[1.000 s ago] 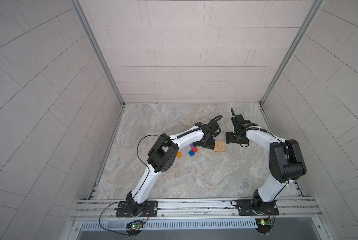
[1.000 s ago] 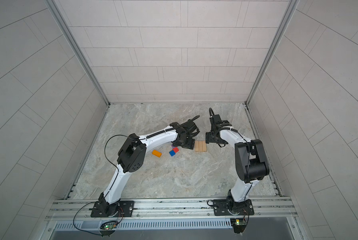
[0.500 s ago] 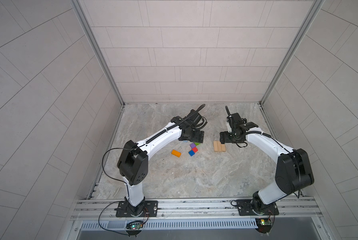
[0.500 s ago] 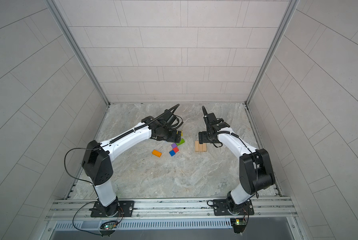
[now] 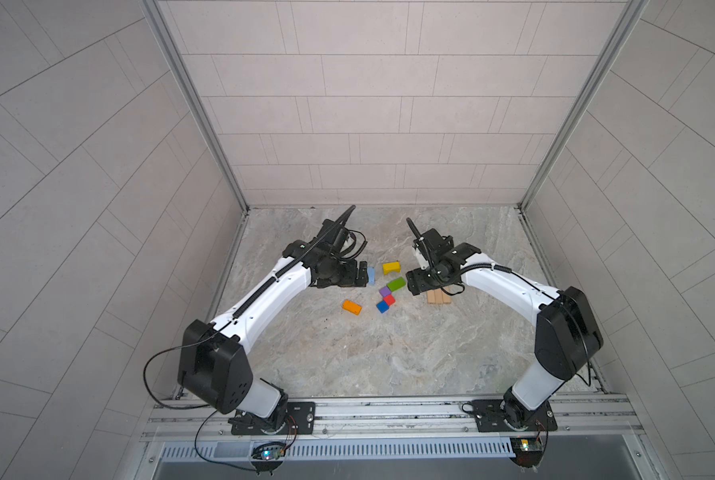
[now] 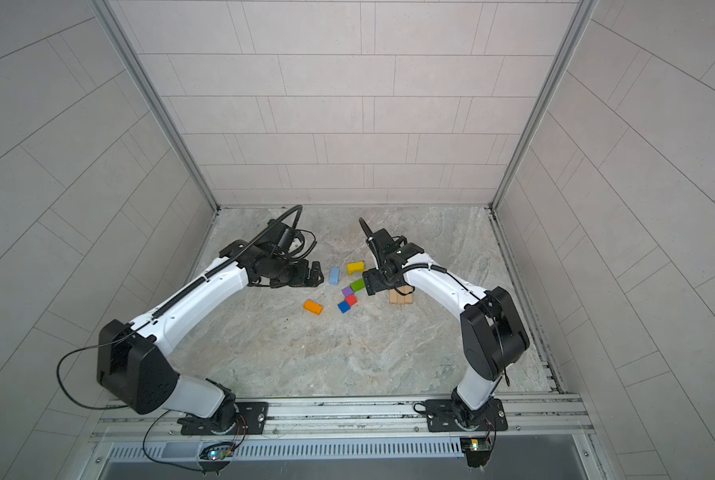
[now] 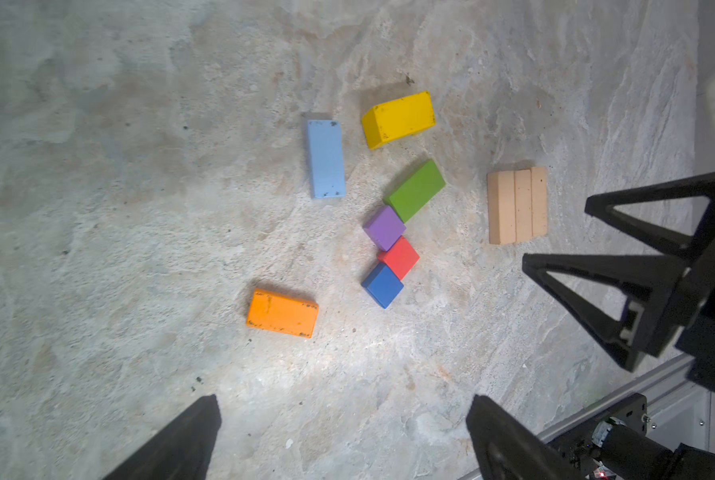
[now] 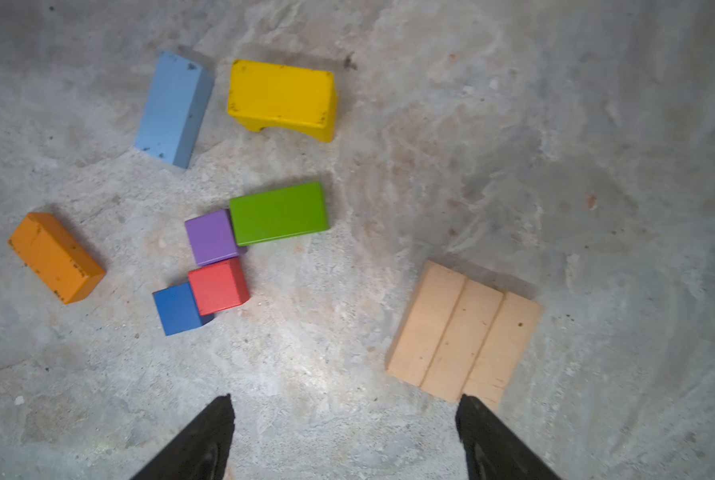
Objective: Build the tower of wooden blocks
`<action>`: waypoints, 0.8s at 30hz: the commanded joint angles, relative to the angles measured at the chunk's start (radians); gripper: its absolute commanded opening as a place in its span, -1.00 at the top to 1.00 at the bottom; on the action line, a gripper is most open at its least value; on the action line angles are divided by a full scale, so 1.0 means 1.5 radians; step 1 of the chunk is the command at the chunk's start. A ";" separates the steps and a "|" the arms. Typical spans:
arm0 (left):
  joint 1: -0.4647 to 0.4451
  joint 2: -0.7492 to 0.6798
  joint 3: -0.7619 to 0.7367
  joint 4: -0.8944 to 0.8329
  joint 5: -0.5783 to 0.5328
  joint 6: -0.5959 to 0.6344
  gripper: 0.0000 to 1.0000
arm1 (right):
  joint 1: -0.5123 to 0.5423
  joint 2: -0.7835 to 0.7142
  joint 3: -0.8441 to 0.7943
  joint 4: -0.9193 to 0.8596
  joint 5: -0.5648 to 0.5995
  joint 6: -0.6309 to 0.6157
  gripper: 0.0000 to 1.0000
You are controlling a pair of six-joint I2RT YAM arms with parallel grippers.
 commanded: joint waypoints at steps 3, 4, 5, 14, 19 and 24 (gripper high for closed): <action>0.079 -0.063 -0.057 -0.002 0.025 0.033 -1.00 | 0.052 0.037 0.047 -0.017 -0.014 -0.052 -0.64; 0.099 -0.071 -0.071 0.001 0.034 0.037 -1.00 | 0.061 0.046 0.061 -0.022 -0.018 -0.061 -0.63; 0.116 -0.078 -0.082 0.006 0.044 0.039 -1.00 | 0.070 0.055 0.070 -0.024 -0.021 -0.069 -0.62; 0.210 -0.099 -0.157 0.045 0.108 0.053 -1.00 | 0.147 0.152 0.174 -0.052 -0.014 -0.101 -0.56; 0.208 -0.080 -0.166 0.047 0.118 0.065 -1.00 | 0.151 0.157 0.187 -0.040 -0.026 -0.051 -0.59; 0.179 -0.062 -0.170 0.057 0.091 0.064 -1.00 | 0.150 0.127 0.168 -0.028 -0.059 -0.025 -0.65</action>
